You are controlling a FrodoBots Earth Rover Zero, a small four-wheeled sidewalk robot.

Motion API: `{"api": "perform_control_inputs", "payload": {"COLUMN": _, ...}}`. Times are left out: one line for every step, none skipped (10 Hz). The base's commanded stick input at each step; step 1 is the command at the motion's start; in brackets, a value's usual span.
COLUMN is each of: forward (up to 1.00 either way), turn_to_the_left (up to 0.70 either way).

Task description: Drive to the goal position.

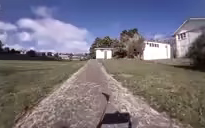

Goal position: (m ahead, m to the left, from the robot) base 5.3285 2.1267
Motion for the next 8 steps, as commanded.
{"api": "perform_control_inputs", "payload": {"forward": 1.0, "turn_to_the_left": 0.4}}
{"api": "perform_control_inputs", "payload": {"forward": 1.0, "turn_to_the_left": 0.4}}
{"api": "perform_control_inputs", "payload": {"forward": 1.0, "turn_to_the_left": 0.22}}
{"api": "perform_control_inputs", "payload": {"forward": 1.0, "turn_to_the_left": 0.1}}
{"api": "perform_control_inputs", "payload": {"forward": 1.0, "turn_to_the_left": 0.0}}
{"api": "perform_control_inputs", "payload": {"forward": 1.0, "turn_to_the_left": 0.0}}
{"api": "perform_control_inputs", "payload": {"forward": 1.0, "turn_to_the_left": 0.0}}
{"api": "perform_control_inputs", "payload": {"forward": 1.0, "turn_to_the_left": 0.0}}
